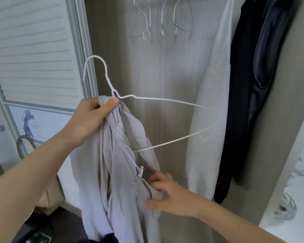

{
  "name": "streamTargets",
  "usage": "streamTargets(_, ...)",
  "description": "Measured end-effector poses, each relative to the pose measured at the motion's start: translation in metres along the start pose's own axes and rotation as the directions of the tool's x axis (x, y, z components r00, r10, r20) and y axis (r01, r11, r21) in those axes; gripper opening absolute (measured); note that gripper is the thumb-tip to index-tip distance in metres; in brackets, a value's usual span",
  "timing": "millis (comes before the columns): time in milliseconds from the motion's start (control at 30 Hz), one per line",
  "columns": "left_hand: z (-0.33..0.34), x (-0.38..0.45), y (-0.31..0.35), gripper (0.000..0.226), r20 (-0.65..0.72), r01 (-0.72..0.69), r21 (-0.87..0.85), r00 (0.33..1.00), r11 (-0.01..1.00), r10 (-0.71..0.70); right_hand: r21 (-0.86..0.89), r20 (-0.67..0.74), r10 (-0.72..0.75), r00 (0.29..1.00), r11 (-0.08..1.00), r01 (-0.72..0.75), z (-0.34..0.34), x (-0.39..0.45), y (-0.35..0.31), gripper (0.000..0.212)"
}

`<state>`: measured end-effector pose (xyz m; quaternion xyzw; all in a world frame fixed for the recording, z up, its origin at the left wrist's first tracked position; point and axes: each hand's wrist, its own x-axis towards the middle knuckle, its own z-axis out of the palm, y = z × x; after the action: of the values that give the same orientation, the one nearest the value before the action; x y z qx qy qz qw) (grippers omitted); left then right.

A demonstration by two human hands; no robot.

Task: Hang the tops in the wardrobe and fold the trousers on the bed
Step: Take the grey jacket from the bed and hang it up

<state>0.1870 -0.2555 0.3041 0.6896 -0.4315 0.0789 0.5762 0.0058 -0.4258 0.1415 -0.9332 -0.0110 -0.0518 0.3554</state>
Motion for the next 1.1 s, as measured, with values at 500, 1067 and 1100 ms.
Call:
streamTargets(500,-0.031,-0.016,-0.047,0.059,-0.098,0.204,-0.005,0.974,0.979,-0.203,-0.866,-0.226,-0.259,0.939,0.494,-0.073,-0.117,-0.053,-0.001,0.024)
streamTargets(1067,0.046,-0.03,0.026,0.021,0.21,-0.11,0.059,0.973,0.992,0.096,-0.502,-0.42,-0.222,0.88,0.865,-0.021,-0.133,-0.028,-0.06,0.02)
streamTargets(1100,0.04,-0.029,0.025,0.022,0.223,-0.135,0.068,0.968,0.988,0.117,-0.473,-0.454,-0.234,0.86,0.881,-0.009,-0.137,-0.031,-0.059,0.019)
